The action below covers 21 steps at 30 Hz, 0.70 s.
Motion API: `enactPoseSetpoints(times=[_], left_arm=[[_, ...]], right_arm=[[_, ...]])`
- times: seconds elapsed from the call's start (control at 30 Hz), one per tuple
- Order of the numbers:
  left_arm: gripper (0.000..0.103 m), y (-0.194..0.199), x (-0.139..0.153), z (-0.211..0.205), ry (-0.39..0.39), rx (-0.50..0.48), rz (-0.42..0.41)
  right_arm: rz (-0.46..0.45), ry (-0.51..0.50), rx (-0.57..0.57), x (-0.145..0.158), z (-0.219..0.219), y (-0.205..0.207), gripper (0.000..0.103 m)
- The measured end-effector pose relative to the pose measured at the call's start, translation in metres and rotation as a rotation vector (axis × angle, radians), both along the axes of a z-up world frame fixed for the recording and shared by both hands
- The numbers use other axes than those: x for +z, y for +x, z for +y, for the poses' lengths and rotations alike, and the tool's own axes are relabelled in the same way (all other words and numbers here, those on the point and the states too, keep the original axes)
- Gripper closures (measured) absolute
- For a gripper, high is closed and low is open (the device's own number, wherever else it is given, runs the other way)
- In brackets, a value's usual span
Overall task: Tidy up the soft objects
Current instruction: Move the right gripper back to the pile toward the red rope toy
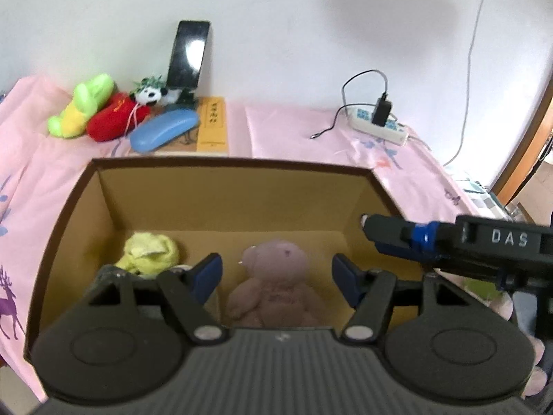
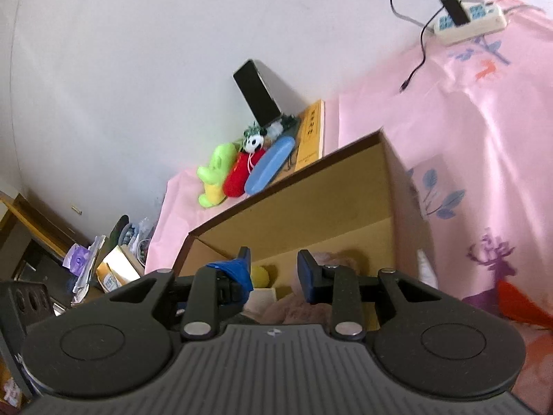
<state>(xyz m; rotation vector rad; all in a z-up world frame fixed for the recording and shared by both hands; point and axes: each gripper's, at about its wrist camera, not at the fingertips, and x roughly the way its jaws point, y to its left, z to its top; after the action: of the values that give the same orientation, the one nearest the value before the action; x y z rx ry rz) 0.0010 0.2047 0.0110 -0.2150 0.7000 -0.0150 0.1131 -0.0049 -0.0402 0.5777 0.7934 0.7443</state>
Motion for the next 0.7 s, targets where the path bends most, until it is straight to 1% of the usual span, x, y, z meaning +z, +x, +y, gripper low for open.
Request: enactPoseSetpoints(times=[0.17, 0.23, 0.47, 0.6, 0.7], left_arm=[[0.036, -0.005, 0.009, -0.023, 0.004, -0.029, -0.021], [0.036, -0.007, 0.011, -0.035, 0.01, -0.042, -0.025], [0.036, -0.008, 0.015, -0.067, 0.021, -0.051, -0.011], [0.033, -0.009, 0.017, -0.081, 0.031, -0.032, -0.006], [0.031, -0.01, 0.018, -0.092, 0.055, -0.015, -0.004]], right_arm=[[-0.05, -0.01, -0.033, 0.005, -0.026, -0.01, 0.092], [-0.055, -0.009, -0.045, 0.004, -0.038, -0.013, 0.092], [-0.042, -0.025, -0.081, -0.002, -0.078, -0.017, 0.092], [-0.024, -0.034, -0.093, -0.007, -0.099, -0.019, 0.092], [-0.017, -0.051, -0.094, -0.01, -0.111, -0.021, 0.092]])
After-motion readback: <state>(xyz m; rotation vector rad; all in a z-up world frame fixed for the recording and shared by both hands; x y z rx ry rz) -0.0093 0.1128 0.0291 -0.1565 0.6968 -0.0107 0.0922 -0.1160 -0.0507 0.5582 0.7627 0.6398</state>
